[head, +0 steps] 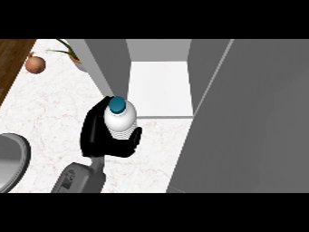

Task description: Pick up the bottled water, place it into the cabinet and close the cabinet

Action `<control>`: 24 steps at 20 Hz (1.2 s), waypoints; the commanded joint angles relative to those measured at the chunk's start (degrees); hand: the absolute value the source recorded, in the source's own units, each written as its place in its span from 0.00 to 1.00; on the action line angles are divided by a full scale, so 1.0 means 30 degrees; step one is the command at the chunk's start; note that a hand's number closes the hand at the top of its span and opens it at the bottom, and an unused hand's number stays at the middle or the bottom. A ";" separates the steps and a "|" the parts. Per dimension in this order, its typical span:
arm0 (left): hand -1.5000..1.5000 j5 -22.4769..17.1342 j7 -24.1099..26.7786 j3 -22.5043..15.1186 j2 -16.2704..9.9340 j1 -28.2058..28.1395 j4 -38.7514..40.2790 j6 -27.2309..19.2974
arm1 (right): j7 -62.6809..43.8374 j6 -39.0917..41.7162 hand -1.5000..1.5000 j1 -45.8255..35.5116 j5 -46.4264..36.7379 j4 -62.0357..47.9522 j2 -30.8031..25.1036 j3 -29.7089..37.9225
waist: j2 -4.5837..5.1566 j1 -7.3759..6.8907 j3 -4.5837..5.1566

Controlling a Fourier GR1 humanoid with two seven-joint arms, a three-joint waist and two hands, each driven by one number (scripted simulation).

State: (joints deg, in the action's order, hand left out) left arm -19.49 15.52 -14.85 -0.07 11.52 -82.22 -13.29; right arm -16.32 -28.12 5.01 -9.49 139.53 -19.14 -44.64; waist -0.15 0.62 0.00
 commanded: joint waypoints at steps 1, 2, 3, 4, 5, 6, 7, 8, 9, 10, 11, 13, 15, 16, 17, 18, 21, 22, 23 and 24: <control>1.00 -0.0222 -0.0030 -0.1303 0.0022 0.2135 0.0982 -0.2393 | -0.0937 0.0204 0.00 0.0644 -0.0936 0.2562 -0.0364 -0.0121 | 0.0023 0.0076 0.0006; 1.00 0.0431 -0.1737 -0.0428 0.0022 0.2453 -0.0350 -0.2180 | -0.0356 0.0062 0.00 0.0763 -0.1601 0.1785 -0.0234 -0.0663 | -0.0003 -0.0014 0.0001; 1.00 0.0612 -0.1526 -0.0519 0.0023 0.2148 -0.0171 -0.1849 | -0.1134 0.0027 0.00 0.0978 -0.1817 0.2975 -0.0586 -0.0650 | -0.0011 0.0004 0.0006; 1.00 0.0163 -0.0958 -0.0735 0.0023 0.3974 0.1389 -0.2982 | 0.0781 -0.0246 0.00 0.1828 -0.1648 0.1894 -0.0614 -0.1430 | 0.0006 0.0197 -0.0001; 1.00 -0.0290 -0.0514 -0.0834 0.0023 0.3206 0.0706 -0.2997 | 0.0026 -0.0075 0.00 0.2411 -0.1608 0.3882 -0.1682 -0.1224 | -0.0030 0.0236 0.0005; 1.00 0.0288 -0.1523 -0.0771 0.0023 0.4368 0.0686 -0.3882 | -0.1394 -0.0037 0.00 0.0670 -0.1541 0.3049 -0.0740 -0.0464 | 0.0005 0.0072 0.0014; 1.00 -0.0412 -0.0177 -0.0407 0.0023 0.5094 0.2509 -0.3364 | 0.0174 -0.0115 0.00 0.1219 -0.1268 0.1914 -0.0611 -0.0703 | 0.0043 0.0113 0.0006; 1.00 -0.0032 -0.0061 0.0021 0.0023 0.5692 0.3624 -0.3180 | 0.0234 -0.0129 0.00 0.1690 -0.1517 0.2337 -0.0937 -0.1416 | 0.0039 0.0196 0.0008; 1.00 0.0462 -0.0891 -0.1147 0.0023 0.5294 0.2258 -0.4690 | -0.0247 -0.0015 0.00 0.1802 -0.0635 0.3561 -0.1637 -0.0074 | 0.0008 0.0155 0.0000; 1.00 0.0450 -0.2257 0.0740 -0.0018 0.7403 0.3338 -0.3666 | -0.0086 -0.0236 0.00 0.1257 -0.1391 0.2318 -0.0757 -0.1170 | 0.0024 0.0142 0.0007; 1.00 0.0709 -0.1410 -0.0950 0.0023 0.5615 0.2651 -0.4667 | 0.0971 -0.0403 0.00 0.2603 -0.1772 0.2922 -0.1382 -0.2164 | -0.0026 0.0156 0.0000; 1.00 0.0956 -0.1612 0.0348 0.0023 0.7686 0.4474 -0.4786 | -0.0866 -0.0318 0.00 0.1258 -0.1697 0.3327 -0.1109 -0.1207 | 0.0021 0.0180 0.0019; 1.00 0.0529 -0.0263 0.0360 0.0023 0.7987 0.5821 -0.4356 | 0.0636 -0.0116 0.00 0.1639 -0.0570 0.2301 -0.1151 -0.0762 | 0.0059 0.0130 0.0003; 1.00 0.0306 -0.1088 -0.0610 0.0023 0.8698 0.6159 -0.5495 | -0.0562 -0.0535 0.00 0.1048 -0.1922 0.2474 -0.0628 -0.1474 | 0.0041 0.0234 0.0019; 1.00 0.0913 -0.1025 0.0902 0.0023 0.9386 0.6810 -0.4409 | 0.0344 -0.0262 0.00 0.2060 -0.0863 0.3140 -0.1619 -0.1121 | 0.0045 0.0228 0.0003; 1.00 0.0060 0.0195 0.1191 0.0023 1.0350 0.8919 -0.4248 | 0.2423 -0.0298 0.00 0.2441 -0.0249 0.1617 -0.1505 -0.1224 | 0.0116 0.0430 -0.0007; 1.00 0.1360 -0.1074 0.1547 -0.0127 1.1370 0.9459 -0.4711 | 0.0182 -0.0201 0.00 0.1659 -0.0758 0.2991 -0.1435 -0.0698 | 0.0059 0.0224 0.0008; 1.00 0.1395 -0.0934 0.1272 0.0019 1.2184 1.0522 -0.5258 | -0.0193 -0.0144 0.00 0.1532 -0.0290 0.3262 -0.1478 -0.0478 | 0.0095 0.0370 0.0010; 1.00 0.1472 -0.0754 0.0913 0.0020 1.1854 1.0672 -0.5355 | -0.0621 -0.0204 0.00 0.0294 -0.0150 0.2092 -0.0493 0.0174 | 0.0104 0.0153 0.0013; 1.00 0.0889 0.0029 0.1115 0.0021 1.2504 1.2227 -0.5661 | 0.0397 -0.0302 0.00 0.0891 -0.0997 0.1640 -0.0569 -0.1133 | 0.0125 0.0408 0.0014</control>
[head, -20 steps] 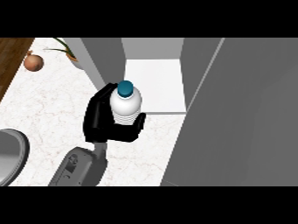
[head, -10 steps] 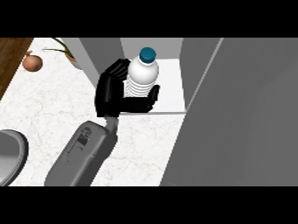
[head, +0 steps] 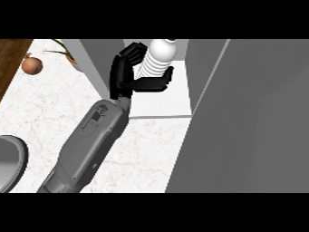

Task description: Pick up the bottled water, place it into the cabinet and close the cabinet

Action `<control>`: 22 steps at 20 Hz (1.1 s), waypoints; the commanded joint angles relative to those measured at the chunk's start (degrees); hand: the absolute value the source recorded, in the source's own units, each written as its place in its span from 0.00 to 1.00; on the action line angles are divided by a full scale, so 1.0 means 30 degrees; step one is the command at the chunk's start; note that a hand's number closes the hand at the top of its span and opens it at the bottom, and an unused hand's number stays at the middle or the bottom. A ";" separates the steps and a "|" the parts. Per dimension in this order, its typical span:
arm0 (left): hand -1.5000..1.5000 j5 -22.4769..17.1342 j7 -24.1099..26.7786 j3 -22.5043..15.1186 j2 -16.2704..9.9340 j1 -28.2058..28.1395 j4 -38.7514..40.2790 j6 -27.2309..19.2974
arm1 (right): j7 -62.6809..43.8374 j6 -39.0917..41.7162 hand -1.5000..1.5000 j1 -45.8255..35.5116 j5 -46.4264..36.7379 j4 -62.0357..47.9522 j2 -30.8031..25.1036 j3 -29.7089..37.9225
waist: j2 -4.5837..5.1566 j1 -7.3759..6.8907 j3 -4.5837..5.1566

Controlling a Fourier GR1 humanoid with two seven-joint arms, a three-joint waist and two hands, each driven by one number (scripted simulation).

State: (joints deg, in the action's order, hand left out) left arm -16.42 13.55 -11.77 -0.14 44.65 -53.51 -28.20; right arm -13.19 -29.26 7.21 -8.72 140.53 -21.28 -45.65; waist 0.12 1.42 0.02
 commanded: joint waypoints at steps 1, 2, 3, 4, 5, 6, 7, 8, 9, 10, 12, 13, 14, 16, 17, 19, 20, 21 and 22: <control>1.00 0.0299 0.0028 0.1231 -0.0588 0.2356 0.3032 0.0543 | 0.0301 0.0286 0.00 0.0986 0.0020 0.1827 -0.0576 0.0017 | 0.0033 0.0067 -0.0014; 1.00 0.0333 0.0413 0.1421 0.0038 0.2514 0.3775 -0.0057 | -0.0987 0.0142 0.00 0.0938 -0.0847 0.2408 -0.0462 -0.0801 | 0.0021 0.0109 0.0003; 1.00 0.0324 0.0963 0.1128 0.0039 0.2897 0.4619 -0.0585 | -0.0965 0.0168 0.00 0.0518 -0.0613 0.2311 -0.0319 -0.0399 | 0.0061 0.0210 0.0005; 1.00 0.0504 0.1933 0.1542 0.0041 0.2326 0.5006 -0.0024 | -0.0878 0.0105 0.00 0.0296 -0.1190 0.1887 -0.0161 -0.0598 | 0.0046 0.0090 0.0009; 1.00 -0.0430 0.1516 0.0444 0.0042 0.3234 0.5491 -0.1707 | -0.0834 0.0527 0.00 0.0258 0.0126 0.2265 -0.0618 0.0313 | 0.0100 0.0375 0.0000; 1.00 0.0334 0.1391 0.1728 0.0043 0.3887 0.6114 -0.0626 | -0.1578 0.0103 0.00 -0.0300 -0.0608 0.1773 0.0238 0.0016 | 0.0069 0.0080 0.0009; 1.00 0.0186 0.1953 0.1653 0.0044 0.3597 0.6534 -0.0544 | -0.0986 0.0164 0.00 -0.0579 -0.0675 0.1080 0.0518 -0.0014 | 0.0069 0.0052 0.0006; 1.00 0.0771 0.0986 0.1688 0.0028 0.4489 0.6826 -0.1190 | -0.0453 0.0253 0.00 0.0877 -0.0526 0.2381 -0.0702 -0.0188 | 0.0026 0.0185 -0.0010; 1.00 0.0444 0.2243 0.1540 0.0045 0.4224 0.7753 -0.1391 | -0.0635 0.0317 0.00 0.0538 -0.0129 0.2435 -0.0553 0.0034 | 0.0108 0.0375 -0.0003; 1.00 0.0869 0.2422 0.2039 -0.0298 0.4662 0.8579 -0.0800 | -0.1091 0.0290 0.00 0.0224 -0.0220 0.2184 -0.0378 0.0037 | 0.0136 0.0310 0.0005; 1.00 0.1188 0.2610 0.1540 0.0043 0.4895 0.9506 -0.1977 | -0.0332 0.0166 0.00 0.0741 -0.0669 0.2233 -0.0458 -0.0842 | 0.0110 0.0549 -0.0002; 1.00 0.0971 0.2162 0.0665 0.0044 0.4992 0.9418 -0.3101 | -0.1139 -0.0049 0.00 -0.0077 -0.1056 0.1657 0.0337 -0.1350 | 0.0076 0.0528 0.0015; 1.00 0.1609 0.2505 0.1583 -0.0325 0.5461 1.0643 -0.2293 | 0.0339 0.0311 0.00 0.0356 0.0233 0.1117 -0.0391 0.0088 | 0.0183 0.0416 -0.0017; 1.00 0.1114 0.2578 0.1399 0.0042 0.5973 1.1320 -0.3046 | -0.0765 0.0262 0.00 -0.0126 -0.0039 0.1768 -0.0068 -0.0299 | 0.0201 0.0583 0.0008; 1.00 0.1443 0.2418 0.1790 -0.0057 0.5954 1.1719 -0.2472 | -0.1257 0.0192 0.00 0.0077 -0.0425 0.2781 -0.0575 0.0012 | 0.0160 0.0461 0.0013; 1.00 0.1135 0.3525 0.2539 0.0034 0.6058 1.2384 -0.2551 | -0.0608 0.0380 0.00 0.0097 0.0296 0.2069 -0.0554 0.0292 | 0.0237 0.0493 0.0007; 1.00 0.1230 0.3419 0.2547 -0.0306 0.6284 1.2776 -0.2146 | -0.0333 0.0441 0.00 0.0532 -0.0006 0.2186 -0.0819 -0.0304 | 0.0225 0.0581 0.0006; 1.00 0.1125 0.4259 0.2506 0.0039 0.5419 1.2870 -0.2876 | 0.0337 0.0336 0.00 0.1191 -0.0126 0.2461 -0.1078 -0.0774 | 0.0221 0.0782 0.0002; 1.00 0.0877 0.4678 0.2520 0.0041 0.5317 1.2949 -0.2343 | -0.0787 0.0533 0.00 0.0072 0.0032 0.2775 -0.0935 -0.0056 | 0.0285 0.0771 0.0026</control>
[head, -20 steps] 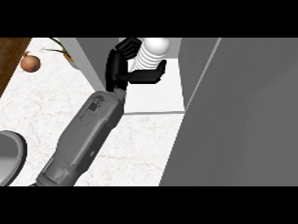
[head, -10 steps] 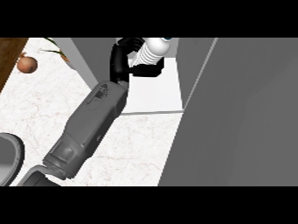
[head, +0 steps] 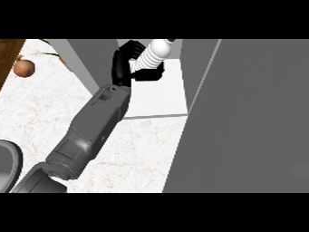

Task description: Pick up the bottled water, place it into the cabinet and close the cabinet

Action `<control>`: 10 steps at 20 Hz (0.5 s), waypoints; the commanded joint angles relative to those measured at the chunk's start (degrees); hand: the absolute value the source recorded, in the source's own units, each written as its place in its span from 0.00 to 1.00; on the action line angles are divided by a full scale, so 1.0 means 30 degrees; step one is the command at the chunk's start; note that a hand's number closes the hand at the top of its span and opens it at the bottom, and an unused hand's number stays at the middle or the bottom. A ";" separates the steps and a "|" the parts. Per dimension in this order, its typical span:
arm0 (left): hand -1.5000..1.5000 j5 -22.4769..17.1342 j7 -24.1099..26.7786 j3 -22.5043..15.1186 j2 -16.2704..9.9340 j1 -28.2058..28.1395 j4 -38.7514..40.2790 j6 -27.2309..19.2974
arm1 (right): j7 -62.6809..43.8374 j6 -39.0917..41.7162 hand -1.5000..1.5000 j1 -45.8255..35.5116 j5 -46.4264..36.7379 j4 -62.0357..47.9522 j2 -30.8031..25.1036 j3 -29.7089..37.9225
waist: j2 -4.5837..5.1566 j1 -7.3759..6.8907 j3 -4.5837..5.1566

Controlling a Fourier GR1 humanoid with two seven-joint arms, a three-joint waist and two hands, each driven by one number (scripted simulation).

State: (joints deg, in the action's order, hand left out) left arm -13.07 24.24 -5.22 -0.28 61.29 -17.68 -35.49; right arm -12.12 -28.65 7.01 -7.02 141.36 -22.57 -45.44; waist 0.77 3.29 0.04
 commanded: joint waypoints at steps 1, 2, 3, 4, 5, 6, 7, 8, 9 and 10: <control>1.00 -0.0203 0.1051 0.0508 0.0089 0.0091 0.1407 -0.0067 | -0.0142 0.0250 0.00 0.0266 0.0040 0.1526 -0.0193 0.0180 | 0.0070 0.0028 -0.0002; 1.00 -0.0025 0.1049 0.0756 0.0014 0.0415 0.1921 0.0014 | -0.0421 0.0073 0.00 0.0209 -0.0439 0.1091 0.0054 -0.0323 | 0.0093 0.0037 0.0008; 1.00 -0.0198 0.0670 0.0676 0.0090 0.0784 0.2002 -0.0560 | -0.1565 -0.0079 0.00 -0.0211 -0.1019 0.1711 0.0102 -0.0424 | 0.0082 0.0191 0.0029; 1.00 -0.0167 0.0752 0.0948 -0.0346 0.0928 0.2176 0.0183 | -0.0355 0.0052 0.00 0.0695 -0.0865 0.2143 -0.0404 -0.1066 | 0.0094 0.0376 0.0013; 1.00 -0.0150 0.1863 0.1049 -0.0140 -0.0031 0.2414 -0.0147 | 0.0310 0.0455 0.00 0.0674 -0.0383 0.1541 -0.0917 -0.0500 | 0.0196 0.0439 0.0004; 1.00 -0.0047 0.1019 0.1024 -0.0007 0.0729 0.2885 -0.0411 | 0.0019 0.0205 0.00 0.0703 -0.0074 0.1613 -0.0747 -0.0073 | 0.0190 0.0411 0.0001; 1.00 0.0334 0.1343 0.0656 0.0086 0.0765 0.3046 -0.1053 | 0.0212 0.0393 0.00 0.0421 0.0135 0.1302 -0.0588 -0.0211 | 0.0172 0.0333 -0.0001; 1.00 0.0323 0.2063 0.0618 0.0088 0.0086 0.2960 -0.1002 | -0.0346 -0.0010 0.00 0.0421 -0.1011 0.1598 -0.0417 -0.0864 | 0.0090 0.0306 0.0025; 1.00 0.0463 0.1446 0.0742 -0.0071 0.1111 0.3317 -0.1330 | 0.0338 0.0219 0.00 0.0316 0.0357 0.1092 -0.0413 0.0065 | 0.0227 0.0362 -0.0002; 0.00 0.0506 0.1694 0.0636 0.0089 0.0926 0.3294 -0.1708 | -0.0053 0.0490 0.00 -0.0022 0.0616 0.1528 -0.0623 0.0552 | 0.0180 0.0239 0.0001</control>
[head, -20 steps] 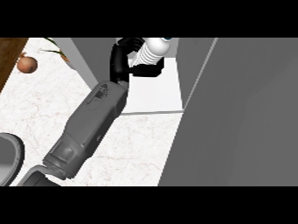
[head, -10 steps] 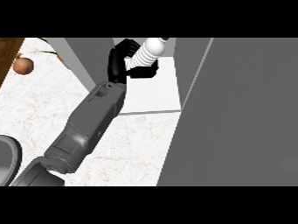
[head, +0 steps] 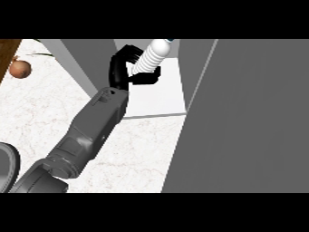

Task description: Pick up the bottled water, place it into the cabinet and close the cabinet

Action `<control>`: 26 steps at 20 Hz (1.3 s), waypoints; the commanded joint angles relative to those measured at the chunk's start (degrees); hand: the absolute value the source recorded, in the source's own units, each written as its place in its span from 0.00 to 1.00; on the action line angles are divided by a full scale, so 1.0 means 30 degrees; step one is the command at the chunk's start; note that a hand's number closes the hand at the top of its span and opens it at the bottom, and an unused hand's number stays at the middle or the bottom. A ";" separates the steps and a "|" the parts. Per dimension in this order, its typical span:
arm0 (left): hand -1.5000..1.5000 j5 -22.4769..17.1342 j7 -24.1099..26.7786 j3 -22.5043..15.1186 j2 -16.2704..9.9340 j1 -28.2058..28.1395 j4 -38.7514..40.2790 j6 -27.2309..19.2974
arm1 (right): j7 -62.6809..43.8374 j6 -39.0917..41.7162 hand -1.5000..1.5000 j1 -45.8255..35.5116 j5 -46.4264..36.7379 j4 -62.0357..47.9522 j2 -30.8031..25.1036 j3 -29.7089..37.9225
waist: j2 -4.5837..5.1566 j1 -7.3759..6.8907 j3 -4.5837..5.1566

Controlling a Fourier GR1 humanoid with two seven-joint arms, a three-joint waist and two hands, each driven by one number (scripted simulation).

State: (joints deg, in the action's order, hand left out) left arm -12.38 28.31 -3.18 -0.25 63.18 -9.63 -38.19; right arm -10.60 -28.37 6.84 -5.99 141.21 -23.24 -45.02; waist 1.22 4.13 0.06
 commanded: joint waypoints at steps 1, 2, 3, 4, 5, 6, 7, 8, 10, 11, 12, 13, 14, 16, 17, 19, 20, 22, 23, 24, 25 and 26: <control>0.00 0.0671 -0.0528 -0.0311 -0.0925 0.0912 0.1108 0.0178 | 0.0088 0.0505 0.00 0.0552 0.0276 0.1248 -0.0666 0.0129 | 0.0023 -0.0013 -0.0020; 0.00 0.0657 0.0359 -0.0286 0.0070 0.0207 0.1253 -0.1046 | 0.0365 0.0355 0.00 0.0551 0.0303 0.1164 -0.0465 0.0151 | 0.0145 0.0318 -0.0015; 0.00 0.0954 -0.0009 -0.0491 -0.0056 0.0336 0.1619 -0.1152 | -0.0397 0.0081 0.00 0.0395 -0.0232 0.1467 -0.0124 -0.0405 | 0.0057 0.0149 0.0008; 0.00 0.1169 -0.0157 -0.0665 -0.0208 0.0636 0.1834 -0.1048 | 0.0136 0.0331 0.00 -0.0152 0.0082 0.0522 0.0087 -0.0151 | 0.0160 0.0164 0.0001; 0.00 0.1295 -0.0018 -0.0934 0.0072 0.0039 0.1978 -0.1682 | 0.0017 0.0345 0.00 0.0624 0.0081 0.1396 -0.0545 -0.0116 | 0.0035 0.0275 -0.0007; 0.00 0.1488 0.0007 -0.1062 0.0075 0.0119 0.2137 -0.1932 | -0.0195 0.0311 0.00 0.0402 -0.0011 0.1448 -0.0390 -0.0280 | 0.0079 0.0334 0.0005; 0.00 0.1468 -0.0476 -0.0985 0.0077 0.0476 0.2263 -0.2362 | 0.0372 0.0256 0.00 0.0752 -0.0016 0.1355 -0.0377 -0.0546 | 0.0039 0.0314 -0.0007; 0.00 0.1329 -0.0784 -0.0760 -0.0591 0.0781 0.2311 -0.1615 | 0.0921 0.0425 0.00 0.0953 0.0363 0.0881 -0.0545 -0.0383 | 0.0120 0.0310 -0.0017; 0.00 0.1565 -0.0097 -0.0940 -0.0229 0.0121 0.2280 -0.1989 | -0.0146 0.0350 0.00 0.0698 0.0166 0.1531 -0.0647 -0.0131 | 0.0089 0.0150 0.0015; 0.00 0.1597 -0.0562 -0.0938 -0.0039 0.1016 0.2257 -0.2848 | -0.0128 0.0329 0.00 0.0280 -0.0118 0.1494 -0.0284 -0.0673 | 0.0125 0.0350 0.0028; 0.00 0.1433 -0.0057 -0.0740 -0.0847 0.0351 0.2056 -0.1835 | 0.0401 0.0253 0.00 0.0774 0.0112 0.0990 -0.0482 -0.0315 | 0.0107 0.0172 0.0010; 0.00 0.1383 -0.0771 -0.0746 0.0070 0.0879 0.2202 -0.2740 | -0.0231 0.0523 0.00 -0.0082 0.0045 0.1425 -0.0494 -0.0086 | 0.0146 0.0375 0.0027; 0.00 0.1449 -0.0064 -0.0733 0.0073 0.0211 0.2199 -0.2457 | 0.0067 0.0288 0.00 0.0099 -0.0170 0.0764 -0.0220 -0.0457 | 0.0169 0.0268 0.0029; 0.00 0.1562 -0.0126 -0.0799 -0.0051 0.0351 0.2105 -0.2211 | 0.0149 0.0493 0.00 0.0950 -0.0071 0.2170 -0.1086 -0.0595 | 0.0016 0.0238 0.0011; 0.00 0.1231 0.0579 -0.0444 -0.0644 -0.0293 0.1760 -0.1389 | 0.0056 0.0177 0.00 0.0527 -0.0076 0.1448 -0.0497 -0.0508 | 0.0118 0.0189 0.0033; 0.00 0.1237 -0.0022 -0.0402 -0.0447 0.0793 0.1530 -0.0658 | -0.0077 -0.0115 0.00 0.0253 -0.0353 0.1080 -0.0091 -0.0602 | 0.0039 0.0048 0.0033; 0.00 0.1217 0.0460 -0.0350 -0.0220 0.0440 0.1312 -0.0438 | 0.0474 -0.0146 0.00 0.0613 -0.0423 0.0707 -0.0146 -0.0835 | -0.0008 -0.0025 0.0019; 0.00 0.0920 0.1479 -0.0119 0.0071 0.0221 0.0621 -0.0038 | 0.0037 0.0297 0.00 0.0406 0.0586 0.1356 -0.0744 0.0146 | 0.0093 0.0181 0.0023; 0.00 0.0330 0.3006 0.0512 0.0022 -0.0528 -0.0403 0.1317 | 0.0409 0.0236 0.00 0.0655 0.0483 0.1384 -0.0815 -0.0008 | 0.0015 -0.0089 0.0033; 1.00 0.0274 0.2973 0.0572 0.0075 -0.0296 -0.0352 0.1951 | 0.0623 0.0305 0.00 0.0623 0.0227 0.0965 -0.0735 -0.0468 | 0.0021 -0.0010 0.0031; 1.00 -0.0202 0.3552 0.0838 0.0077 -0.0666 -0.0873 0.2657 | 0.0367 0.0103 0.00 0.0644 0.0085 0.1346 -0.0631 -0.0552 | -0.0061 0.0039 0.0042; 1.00 -0.0404 0.3428 0.1111 -0.0092 -0.0270 -0.1197 0.4077 | 0.0589 -0.0015 0.00 0.0821 0.0419 0.1220 -0.0579 -0.0274 | -0.0137 -0.0320 0.0024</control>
State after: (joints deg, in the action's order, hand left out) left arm -11.18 35.17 -2.10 -0.36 62.77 -9.63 -33.84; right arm -7.99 -28.33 7.90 -4.25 141.18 -24.50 -45.25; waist 1.17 4.05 0.15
